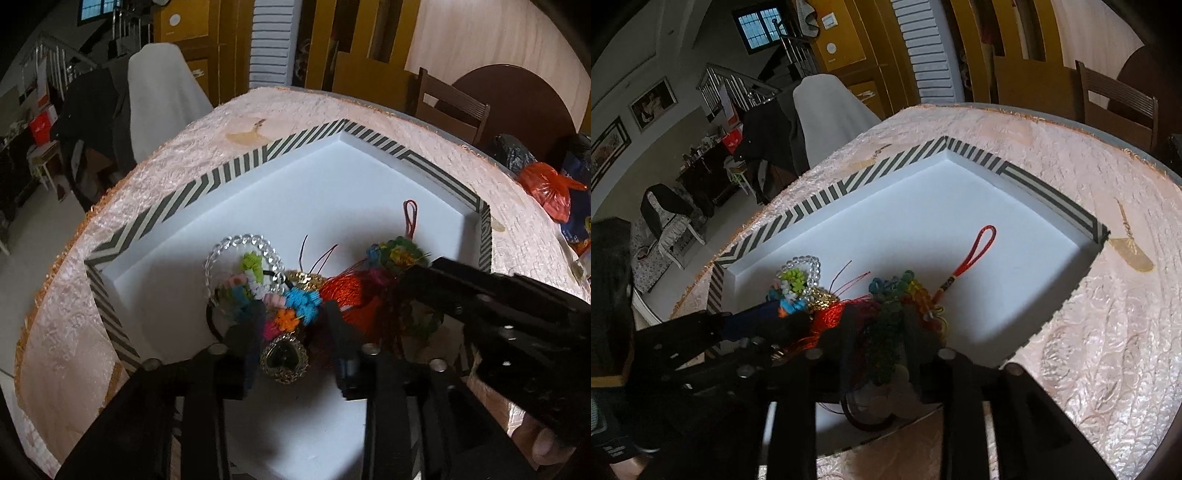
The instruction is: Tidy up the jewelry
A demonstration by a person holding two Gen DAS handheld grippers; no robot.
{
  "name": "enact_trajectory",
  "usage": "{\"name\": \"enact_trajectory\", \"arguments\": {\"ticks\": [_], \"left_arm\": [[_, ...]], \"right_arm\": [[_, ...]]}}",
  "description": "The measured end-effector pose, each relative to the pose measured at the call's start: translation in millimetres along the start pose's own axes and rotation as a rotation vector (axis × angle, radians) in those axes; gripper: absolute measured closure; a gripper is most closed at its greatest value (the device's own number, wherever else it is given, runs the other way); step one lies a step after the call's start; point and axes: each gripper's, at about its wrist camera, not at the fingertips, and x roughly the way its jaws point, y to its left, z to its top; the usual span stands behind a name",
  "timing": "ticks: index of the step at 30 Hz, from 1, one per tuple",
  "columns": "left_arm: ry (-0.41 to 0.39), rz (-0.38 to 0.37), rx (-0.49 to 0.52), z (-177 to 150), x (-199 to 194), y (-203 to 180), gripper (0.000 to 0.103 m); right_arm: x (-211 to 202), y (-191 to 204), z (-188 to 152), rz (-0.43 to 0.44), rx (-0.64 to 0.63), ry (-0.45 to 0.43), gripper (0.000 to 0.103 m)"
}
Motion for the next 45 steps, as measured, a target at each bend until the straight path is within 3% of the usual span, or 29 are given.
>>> {"name": "enact_trajectory", "arguments": {"ticks": [8,12,16,19,27,32,35,37,39,42,45], "left_arm": [[-0.017,0.084,0.001,-5.7,-7.8,0.4,0.042],[0.0,0.142,0.039,-10.2,-5.9,-5.4,0.023],[0.028,0.138,0.035,-15.0,2.0,-5.6,0.02],[0.025,0.141,0.05,-17.7,2.2,-8.9,0.02],[0.022,0.121,0.076,-19.3,4.9,-11.3,0.02],[0.039,0.104,0.075,-15.0,5.0,-10.5,0.02],[0.0,0.082,0.06,-9.9,-11.7,-11.2,0.02],[-0.01,0.077,0.075,-7.9,-21.0,-16.7,0.019],[-0.031,0.099,0.096,-8.5,-31.4,-24.9,0.001],[-0.079,0.074,0.122,-13.5,-47.5,-34.4,0.0],[-0.095,0.045,0.139,-21.3,-59.4,-43.9,0.0]], "right_arm": [[-13.6,-11.2,0.1,-0.039,0.027,-0.051,0.072],[-11.1,-22.7,-5.2,-0.065,0.05,-0.019,0.071],[-5.6,-17.8,-6.3,-0.026,0.003,0.011,0.071],[1.8,-13.2,-4.0,-0.06,-0.035,0.055,0.071],[-2.6,-16.7,-11.4,-0.079,0.027,0.085,0.072],[-13.6,-22.4,-18.8,-0.033,0.078,0.056,0.072],[-31.4,-23.5,-18.8,-0.03,0.097,-0.011,0.071],[-51.5,-23.8,-20.3,-0.015,0.109,-0.056,0.068],[-70.1,-22.0,-24.8,-0.036,0.101,-0.081,0.056],[-93.8,-20.9,-36.5,-0.068,0.086,-0.09,0.032],[-116.6,-19.6,-54.4,-0.094,0.072,-0.082,0.021]]}}
